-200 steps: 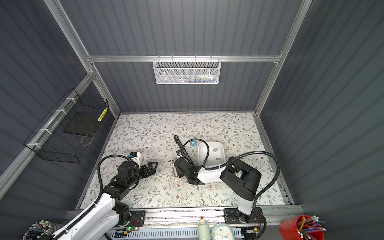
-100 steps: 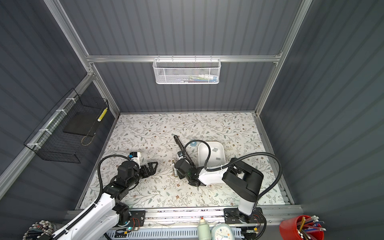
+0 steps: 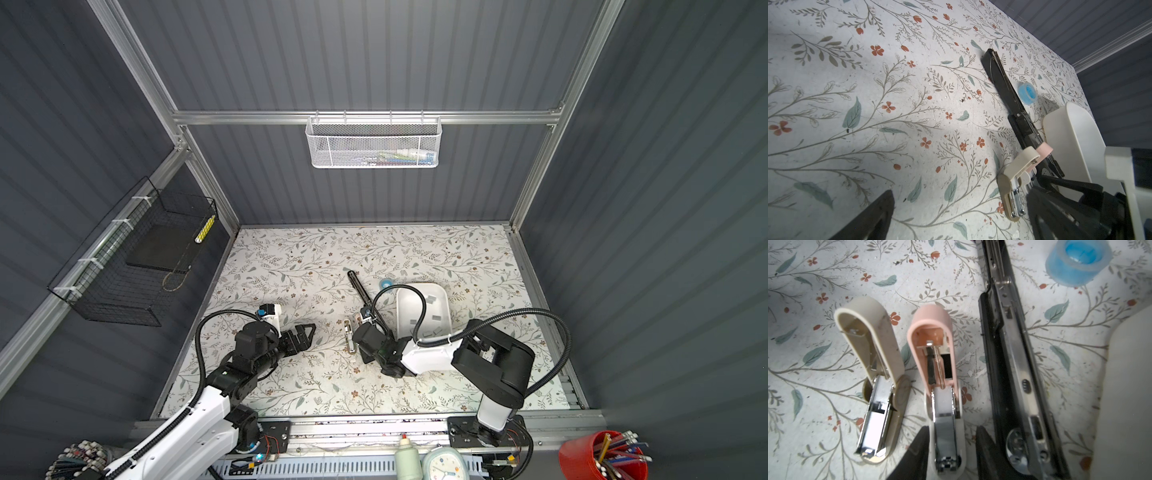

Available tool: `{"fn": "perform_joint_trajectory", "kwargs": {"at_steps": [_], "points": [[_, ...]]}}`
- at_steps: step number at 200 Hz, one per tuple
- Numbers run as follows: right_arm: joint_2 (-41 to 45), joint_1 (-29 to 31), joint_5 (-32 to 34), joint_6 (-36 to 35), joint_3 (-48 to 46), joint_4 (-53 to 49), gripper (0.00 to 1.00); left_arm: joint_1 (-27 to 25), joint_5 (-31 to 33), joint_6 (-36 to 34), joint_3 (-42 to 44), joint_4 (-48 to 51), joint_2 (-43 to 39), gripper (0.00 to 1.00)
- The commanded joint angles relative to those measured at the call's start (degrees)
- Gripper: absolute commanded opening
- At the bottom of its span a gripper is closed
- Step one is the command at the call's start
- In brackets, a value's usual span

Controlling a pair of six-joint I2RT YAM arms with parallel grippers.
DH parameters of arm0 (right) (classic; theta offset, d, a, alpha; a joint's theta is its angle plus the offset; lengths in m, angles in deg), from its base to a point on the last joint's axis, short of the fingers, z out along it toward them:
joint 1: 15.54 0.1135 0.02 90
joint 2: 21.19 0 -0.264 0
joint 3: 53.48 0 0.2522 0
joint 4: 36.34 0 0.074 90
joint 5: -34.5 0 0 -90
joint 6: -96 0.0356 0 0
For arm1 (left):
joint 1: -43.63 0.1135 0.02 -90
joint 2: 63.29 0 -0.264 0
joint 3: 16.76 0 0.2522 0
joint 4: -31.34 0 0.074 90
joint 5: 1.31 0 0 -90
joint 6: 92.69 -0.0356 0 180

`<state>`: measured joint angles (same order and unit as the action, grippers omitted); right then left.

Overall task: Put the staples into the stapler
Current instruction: 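Open the right gripper and release the strip in the pink stapler, then move the right gripper over the white tray while the left gripper rises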

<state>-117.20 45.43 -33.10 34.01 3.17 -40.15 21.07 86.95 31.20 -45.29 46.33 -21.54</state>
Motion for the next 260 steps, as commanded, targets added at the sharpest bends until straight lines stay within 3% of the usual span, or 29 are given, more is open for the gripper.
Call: {"fn": "perform_joint_trajectory", "kwargs": {"at_steps": [1, 89, 136, 227, 260], "points": [[2.39, 0.29, 2.52, 0.03, 1.04, -1.99, 0.43, -0.20, -0.99, -0.49, 0.35, 0.06, -0.45, 1.00], [-3.20, -0.87, 4.45, 1.32, 7.61, -7.42, 0.37, -0.20, -0.94, -0.43, 0.52, -0.09, -0.56, 1.00], [-4.28, -0.94, 3.66, 3.19, 5.99, -7.92, 0.31, -0.20, -0.95, -0.48, 0.38, -0.18, -0.36, 1.00], [-1.02, -0.42, 3.55, 4.85, 4.29, -8.95, 0.29, -0.20, -0.74, -1.80, 0.11, -2.93, 1.57, 1.00], [3.68, -0.41, 5.61, 3.59, 5.43, -9.55, 0.31, -0.20, 3.50, -3.07, 0.33, -6.99, 5.02, 1.00]]}}
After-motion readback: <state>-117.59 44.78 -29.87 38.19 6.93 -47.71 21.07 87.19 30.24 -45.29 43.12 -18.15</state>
